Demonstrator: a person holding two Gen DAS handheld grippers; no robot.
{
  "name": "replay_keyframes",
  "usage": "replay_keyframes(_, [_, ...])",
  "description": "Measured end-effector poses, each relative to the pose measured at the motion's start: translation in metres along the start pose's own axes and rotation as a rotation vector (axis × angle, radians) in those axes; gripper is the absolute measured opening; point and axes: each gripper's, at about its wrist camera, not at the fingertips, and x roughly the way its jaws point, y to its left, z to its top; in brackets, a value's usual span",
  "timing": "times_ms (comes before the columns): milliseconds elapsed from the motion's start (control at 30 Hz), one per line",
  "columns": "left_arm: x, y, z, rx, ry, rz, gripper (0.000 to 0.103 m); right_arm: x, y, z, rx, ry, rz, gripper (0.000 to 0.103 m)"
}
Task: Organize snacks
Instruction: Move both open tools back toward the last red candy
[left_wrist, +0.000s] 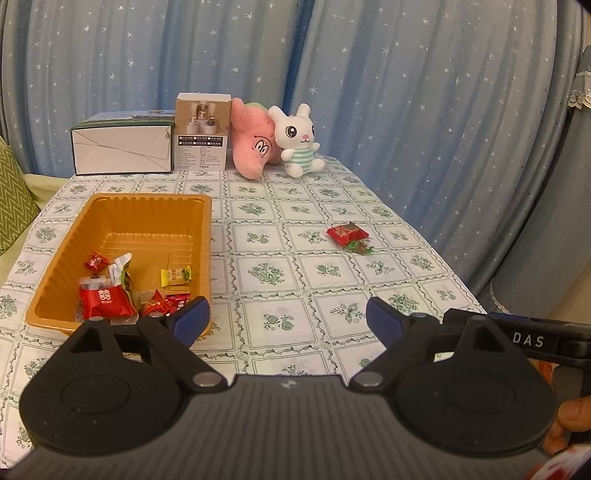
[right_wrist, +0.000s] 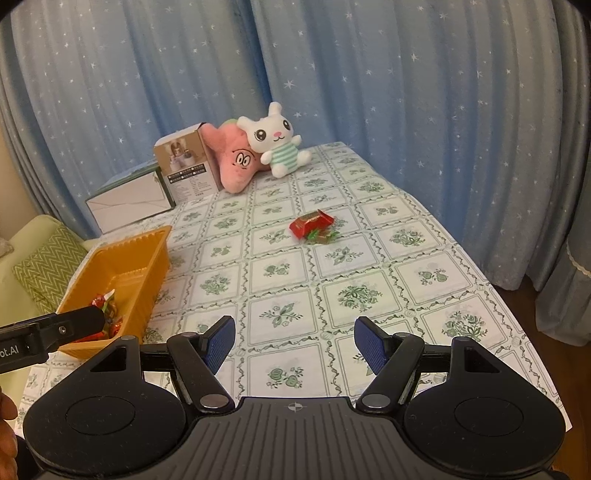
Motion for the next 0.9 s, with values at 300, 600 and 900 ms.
replay_keyframes(300, [0.008,-0.008,0.003,0.015,0.004,-0.015,0.091,0.004,-0.007,-0.001,0.010,0.007,-0.006,0.071])
replay_keyframes(600, [0.020,-0.013,0.010,0.032,0.008,-0.024,0.091,0.012,-0.014,0.003,0.007,0.014,-0.012,0.071])
replay_keyframes(900, [0.047,-0.021,0.019,0.059,0.030,-0.037,0.091,0.029,-0.026,0.016,-0.017,0.017,-0.021,0.071])
